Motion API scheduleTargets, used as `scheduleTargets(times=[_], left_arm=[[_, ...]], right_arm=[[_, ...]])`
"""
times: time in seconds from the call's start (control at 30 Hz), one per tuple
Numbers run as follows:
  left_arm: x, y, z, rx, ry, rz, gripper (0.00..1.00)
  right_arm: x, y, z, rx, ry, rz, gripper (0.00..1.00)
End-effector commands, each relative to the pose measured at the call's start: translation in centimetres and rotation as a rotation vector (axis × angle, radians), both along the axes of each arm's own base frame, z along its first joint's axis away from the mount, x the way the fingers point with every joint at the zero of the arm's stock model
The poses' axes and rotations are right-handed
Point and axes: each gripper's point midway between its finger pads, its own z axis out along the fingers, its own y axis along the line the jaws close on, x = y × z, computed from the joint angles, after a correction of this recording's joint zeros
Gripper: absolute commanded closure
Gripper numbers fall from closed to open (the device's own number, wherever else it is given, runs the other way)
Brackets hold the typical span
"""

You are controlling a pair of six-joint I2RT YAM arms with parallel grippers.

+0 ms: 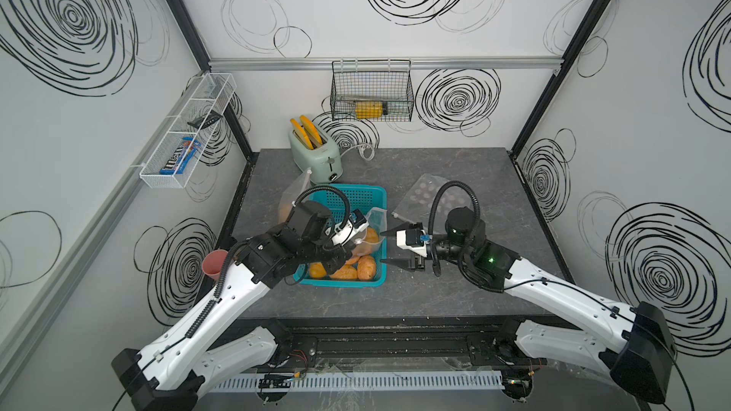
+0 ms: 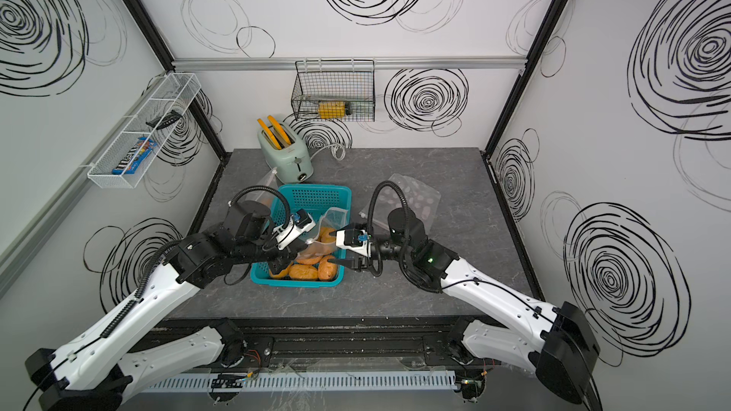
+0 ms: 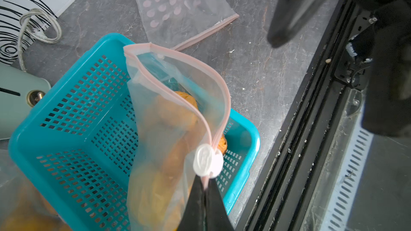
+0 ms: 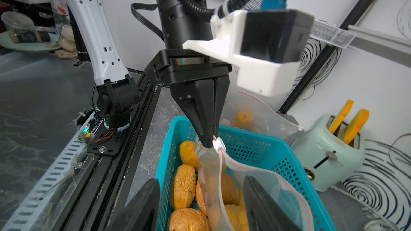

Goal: Put the potatoes into a zipper bag and zip it
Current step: Adjust the zipper food storage bag in the basket, then zip the zipper on the basket.

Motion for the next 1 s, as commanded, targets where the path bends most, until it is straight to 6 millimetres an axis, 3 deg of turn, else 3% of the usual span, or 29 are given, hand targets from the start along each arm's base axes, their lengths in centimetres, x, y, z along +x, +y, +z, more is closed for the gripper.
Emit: scheduleTargets(times=[0.0,0.17,0.3,0.43,0.67,0.83,0.97], left_arm=[[-0.4,-1.2,0.8,-0.051,-0.023,-0.064,1.00],[-0.4,-1.5,0.6,-0.049,0.000,-0.069,1.00],[-0.5,-1.5,0.5,-0.048,-0.003,-0.073,1.00],[-0.6,-1.4,0.4,-0.044,-0.014,-0.076,1.00],[-0.8,-1.4,0.1,-0.033,-0.014,-0.084,1.00],[-0.8,-1.3,0.2,-0.022,-0.029,-0.091,1.00],[-0.8,-1.2,-0.2,-0.007,-0.032,-0.091,1.00]], right_arm=[[-0.7,1.1,0.5,0.031,-0.115,0.101,0.38],[-0.3,3.0,-1.1,-0.030,-0.154,0.142,0.41],[0.4,4.0,-1.1,-0.016,-0.193,0.116,0.47],[1.2,4.2,-1.2,-0.022,-0.264,0.083,0.58],[1.7,4.2,-0.7,0.001,-0.325,0.053,0.59],[2.1,4.6,-2.3,-0.055,-0.333,0.068,0.69],[1.7,5.0,-2.7,-0.053,-0.346,0.091,0.69]])
